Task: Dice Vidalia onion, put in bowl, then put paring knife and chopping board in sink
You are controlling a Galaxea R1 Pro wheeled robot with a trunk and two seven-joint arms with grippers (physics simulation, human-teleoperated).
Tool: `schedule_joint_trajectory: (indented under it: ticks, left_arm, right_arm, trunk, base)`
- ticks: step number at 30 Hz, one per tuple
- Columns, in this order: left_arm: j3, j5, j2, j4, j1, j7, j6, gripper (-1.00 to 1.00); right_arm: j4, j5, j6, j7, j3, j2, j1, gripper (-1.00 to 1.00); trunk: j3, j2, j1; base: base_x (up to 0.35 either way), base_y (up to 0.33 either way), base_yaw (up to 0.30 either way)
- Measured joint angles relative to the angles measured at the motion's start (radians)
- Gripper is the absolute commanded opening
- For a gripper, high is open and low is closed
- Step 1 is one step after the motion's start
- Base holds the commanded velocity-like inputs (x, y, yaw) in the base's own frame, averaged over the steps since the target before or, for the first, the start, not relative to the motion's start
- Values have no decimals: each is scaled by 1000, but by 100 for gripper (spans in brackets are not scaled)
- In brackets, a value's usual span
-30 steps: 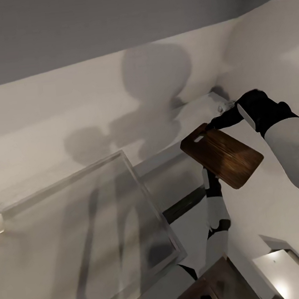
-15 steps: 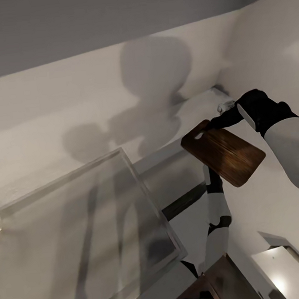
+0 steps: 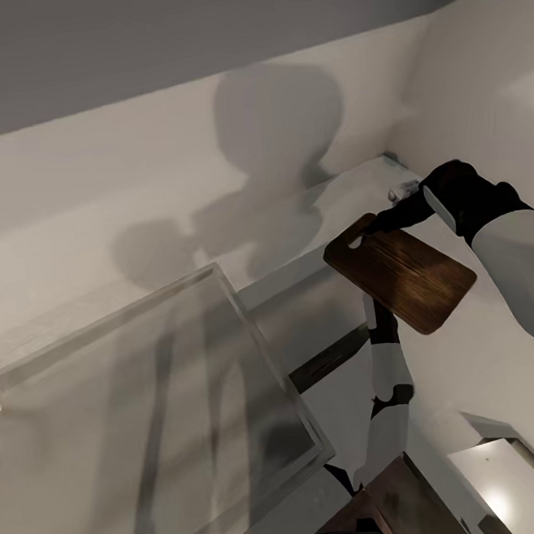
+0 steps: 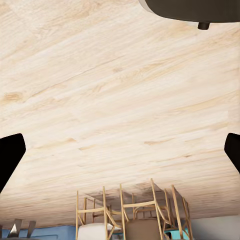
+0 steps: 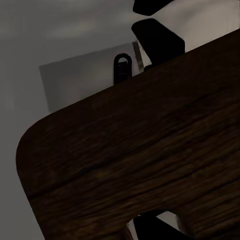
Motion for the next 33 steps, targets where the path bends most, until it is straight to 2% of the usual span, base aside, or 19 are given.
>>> schedule_joint_trajectory:
  ticks: [21, 22, 33]
  left_arm:
    - [0, 0, 1, 1, 0, 0, 0, 100]
    - [0, 0, 1, 1, 0, 0, 0, 100]
    - [0, 0, 1, 1, 0, 0, 0, 100]
  right_arm:
    - [4, -2, 5, 5, -2, 3, -3, 100]
    - [1, -2, 5, 5, -2, 3, -2, -100]
    - [0, -10, 3, 4, -6, 0, 0, -100]
  trunk:
    - [-5, 0, 0]
    - [-5, 0, 0]
    - [-5, 0, 0]
  base:
    - [0, 0, 0]
    - [0, 0, 0]
    - [0, 0, 0]
